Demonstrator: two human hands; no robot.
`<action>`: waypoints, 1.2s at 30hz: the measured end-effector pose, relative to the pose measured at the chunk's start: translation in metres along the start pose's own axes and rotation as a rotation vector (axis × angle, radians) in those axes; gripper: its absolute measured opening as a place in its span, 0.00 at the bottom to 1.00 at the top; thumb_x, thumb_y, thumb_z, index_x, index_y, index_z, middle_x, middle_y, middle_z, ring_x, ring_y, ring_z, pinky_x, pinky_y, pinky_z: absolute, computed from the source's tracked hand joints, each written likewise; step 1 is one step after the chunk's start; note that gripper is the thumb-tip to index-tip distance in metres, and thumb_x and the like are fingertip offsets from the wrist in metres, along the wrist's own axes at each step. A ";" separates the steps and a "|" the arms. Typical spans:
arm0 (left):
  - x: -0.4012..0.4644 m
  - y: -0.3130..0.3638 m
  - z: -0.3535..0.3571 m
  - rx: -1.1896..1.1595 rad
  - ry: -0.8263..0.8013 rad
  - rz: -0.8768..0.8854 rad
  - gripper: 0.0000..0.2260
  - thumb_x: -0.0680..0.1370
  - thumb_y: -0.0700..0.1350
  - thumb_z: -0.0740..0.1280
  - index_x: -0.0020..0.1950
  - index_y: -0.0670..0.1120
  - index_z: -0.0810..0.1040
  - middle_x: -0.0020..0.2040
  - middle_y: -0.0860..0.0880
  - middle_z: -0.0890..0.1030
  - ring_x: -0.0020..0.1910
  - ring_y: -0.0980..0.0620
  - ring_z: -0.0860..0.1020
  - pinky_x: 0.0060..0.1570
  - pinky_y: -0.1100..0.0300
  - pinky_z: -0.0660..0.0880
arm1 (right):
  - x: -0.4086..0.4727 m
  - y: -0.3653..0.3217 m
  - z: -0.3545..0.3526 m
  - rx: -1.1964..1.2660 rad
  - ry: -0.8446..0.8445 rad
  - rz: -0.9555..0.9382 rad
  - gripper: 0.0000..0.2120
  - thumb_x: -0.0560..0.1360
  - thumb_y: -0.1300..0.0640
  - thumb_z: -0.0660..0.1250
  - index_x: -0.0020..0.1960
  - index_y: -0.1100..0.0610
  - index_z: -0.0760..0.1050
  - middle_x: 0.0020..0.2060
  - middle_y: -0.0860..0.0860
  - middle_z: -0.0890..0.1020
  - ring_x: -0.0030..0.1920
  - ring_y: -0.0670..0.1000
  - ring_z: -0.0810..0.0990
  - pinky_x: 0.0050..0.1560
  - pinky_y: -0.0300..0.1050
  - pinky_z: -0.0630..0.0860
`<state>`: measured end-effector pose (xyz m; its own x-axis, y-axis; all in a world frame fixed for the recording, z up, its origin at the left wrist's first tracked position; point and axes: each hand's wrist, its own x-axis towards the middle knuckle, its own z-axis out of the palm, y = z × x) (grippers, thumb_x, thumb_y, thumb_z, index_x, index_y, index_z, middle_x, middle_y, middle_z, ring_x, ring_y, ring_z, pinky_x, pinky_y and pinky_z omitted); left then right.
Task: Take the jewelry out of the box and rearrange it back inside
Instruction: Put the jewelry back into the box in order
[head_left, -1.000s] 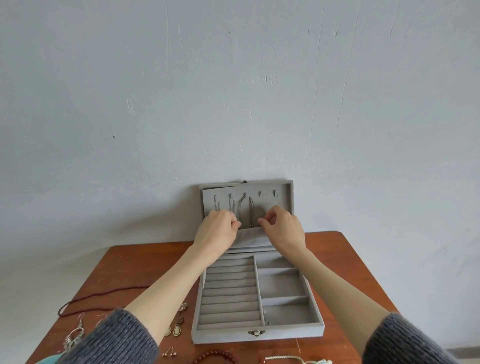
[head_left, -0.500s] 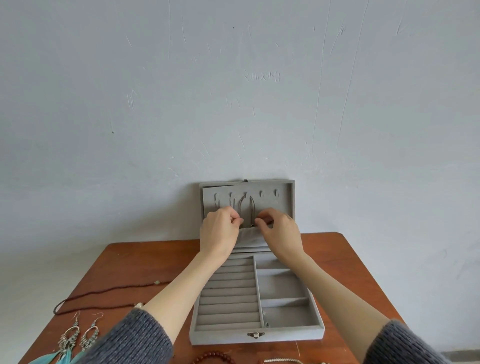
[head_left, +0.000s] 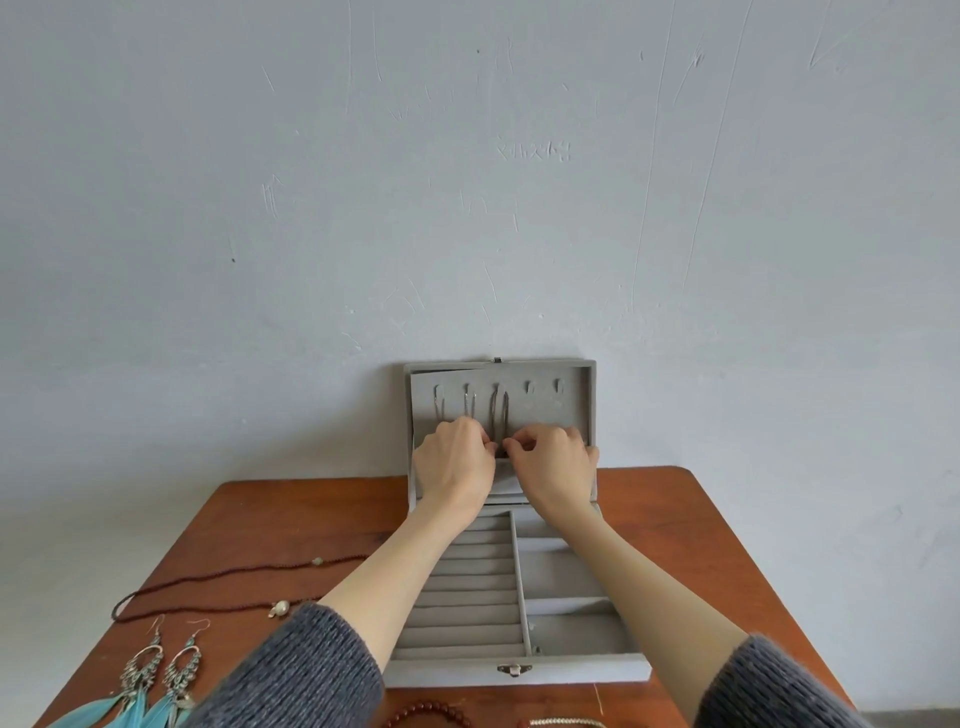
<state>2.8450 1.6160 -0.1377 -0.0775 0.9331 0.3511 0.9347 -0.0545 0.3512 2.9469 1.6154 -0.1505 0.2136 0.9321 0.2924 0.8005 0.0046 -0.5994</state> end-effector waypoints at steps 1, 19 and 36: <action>0.000 -0.001 -0.001 -0.009 -0.027 0.012 0.09 0.78 0.48 0.63 0.50 0.46 0.82 0.46 0.45 0.83 0.48 0.44 0.80 0.39 0.57 0.73 | -0.001 0.000 -0.001 -0.014 -0.019 -0.006 0.11 0.77 0.51 0.60 0.47 0.53 0.81 0.46 0.51 0.83 0.58 0.54 0.71 0.57 0.49 0.61; -0.072 -0.091 -0.096 0.145 0.039 0.445 0.17 0.81 0.50 0.54 0.67 0.46 0.70 0.60 0.48 0.77 0.52 0.47 0.79 0.49 0.53 0.77 | -0.075 -0.030 -0.045 -0.260 -0.189 -0.517 0.22 0.80 0.45 0.52 0.71 0.51 0.62 0.67 0.49 0.71 0.68 0.51 0.66 0.68 0.47 0.61; -0.148 -0.210 -0.087 0.094 -0.173 0.160 0.15 0.81 0.48 0.57 0.67 0.50 0.70 0.62 0.53 0.74 0.62 0.53 0.71 0.58 0.58 0.70 | -0.162 -0.097 0.046 -0.223 -0.415 -0.580 0.17 0.80 0.51 0.56 0.66 0.53 0.70 0.61 0.51 0.75 0.64 0.53 0.68 0.64 0.49 0.63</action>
<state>2.6296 1.4579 -0.1879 0.1270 0.9627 0.2388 0.9591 -0.1806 0.2179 2.8088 1.4808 -0.1736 -0.4711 0.8627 0.1837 0.8243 0.5047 -0.2563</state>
